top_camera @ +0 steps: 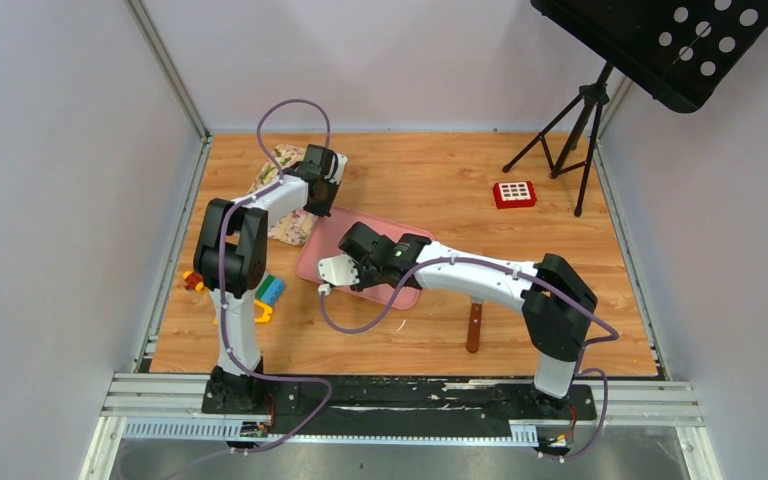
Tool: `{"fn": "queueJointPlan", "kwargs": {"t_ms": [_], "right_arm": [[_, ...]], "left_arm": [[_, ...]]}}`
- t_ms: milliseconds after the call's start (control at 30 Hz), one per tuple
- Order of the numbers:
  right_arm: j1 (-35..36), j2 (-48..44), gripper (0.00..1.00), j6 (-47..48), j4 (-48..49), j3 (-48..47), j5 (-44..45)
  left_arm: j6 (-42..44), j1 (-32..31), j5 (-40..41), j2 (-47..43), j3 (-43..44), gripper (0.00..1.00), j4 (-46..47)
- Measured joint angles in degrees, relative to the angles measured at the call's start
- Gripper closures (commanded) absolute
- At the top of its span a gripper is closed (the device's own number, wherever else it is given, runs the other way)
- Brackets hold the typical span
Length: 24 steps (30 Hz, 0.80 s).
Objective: Roll out the dumpling wrappers from the dough
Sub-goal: Flatten out the dough on the work surface.
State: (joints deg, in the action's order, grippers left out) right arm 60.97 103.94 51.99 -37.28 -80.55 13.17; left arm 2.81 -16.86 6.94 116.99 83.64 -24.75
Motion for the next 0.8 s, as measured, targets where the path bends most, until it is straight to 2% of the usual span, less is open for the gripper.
{"fn": "queueJointPlan", "kwargs": {"t_ms": [800], "right_arm": [[2.25,-2.91,1.00,0.17,-6.45,1.42,-3.32]], "left_arm": [[-0.04,0.00,0.04,-0.11,-0.24,1.00,0.28]]}}
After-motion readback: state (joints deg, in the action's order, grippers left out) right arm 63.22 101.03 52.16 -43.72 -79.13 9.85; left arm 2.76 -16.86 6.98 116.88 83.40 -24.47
